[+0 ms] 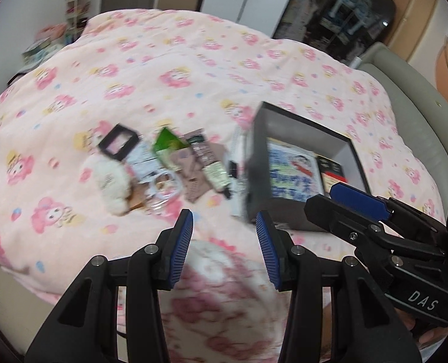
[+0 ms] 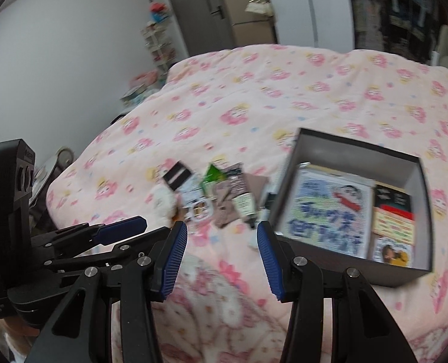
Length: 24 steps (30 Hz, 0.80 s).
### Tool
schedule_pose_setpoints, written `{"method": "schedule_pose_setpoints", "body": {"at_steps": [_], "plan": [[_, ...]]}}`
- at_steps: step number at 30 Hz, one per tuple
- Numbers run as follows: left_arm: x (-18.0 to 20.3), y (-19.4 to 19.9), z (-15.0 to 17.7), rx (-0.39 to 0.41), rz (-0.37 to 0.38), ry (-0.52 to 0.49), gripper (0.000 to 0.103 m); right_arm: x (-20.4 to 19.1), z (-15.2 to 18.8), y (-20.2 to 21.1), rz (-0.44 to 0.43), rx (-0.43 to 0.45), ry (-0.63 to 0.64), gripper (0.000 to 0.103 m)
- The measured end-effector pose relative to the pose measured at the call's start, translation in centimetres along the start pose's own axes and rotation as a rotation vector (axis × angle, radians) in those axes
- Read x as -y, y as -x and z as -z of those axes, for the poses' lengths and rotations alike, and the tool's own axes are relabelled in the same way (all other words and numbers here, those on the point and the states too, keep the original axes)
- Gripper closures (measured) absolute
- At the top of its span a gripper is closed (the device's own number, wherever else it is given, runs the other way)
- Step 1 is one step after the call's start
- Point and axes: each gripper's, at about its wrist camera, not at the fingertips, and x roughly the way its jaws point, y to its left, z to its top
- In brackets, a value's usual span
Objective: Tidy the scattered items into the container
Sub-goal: 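Withdraw the left gripper from the box toward the clear phone case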
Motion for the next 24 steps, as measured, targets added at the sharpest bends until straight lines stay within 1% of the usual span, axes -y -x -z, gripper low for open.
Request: {"method": "schedule_pose_setpoints", "body": {"at_steps": [3,6,10,14,17,20,22,24], "plan": [[-2.2,-0.3,0.4,-0.006,-0.007,0.041,0.058,-1.4,-0.4,-2.0,-0.034,-0.033,0.025,0.059],[-4.3,-0.8,0.6,-0.014,-0.018,0.077,0.058,-2.1,-0.9,-3.9,-0.05,-0.061,0.035,0.059],[-7.3,-2.3,0.8,-0.042,-0.029,0.14,0.058,-2.5,-1.5,-6.7,-0.038,-0.104,0.047,0.059],[-10.2,-5.2,1.1,-0.09,-0.023,0.203,0.058,-2.1,-1.7,-10.0,-0.023,-0.158,0.051,0.059],[-11.8,-7.6,1.0,-0.131,0.001,0.247,0.058,-1.5,-1.9,-12.9,-0.029,-0.209,0.043,0.059],[-13.0,-9.8,0.3,-0.162,0.048,0.285,0.059,-0.6,-2.4,-16.3,-0.041,-0.265,0.035,0.059],[-13.5,-11.0,-0.3,-0.179,0.067,0.3,0.059,-0.4,-2.9,-17.9,-0.032,-0.278,0.041,0.059],[-13.9,-12.3,-1.0,-0.198,0.093,0.305,0.059,-0.2,-3.3,-19.6,-0.051,-0.301,0.039,0.059]]}}
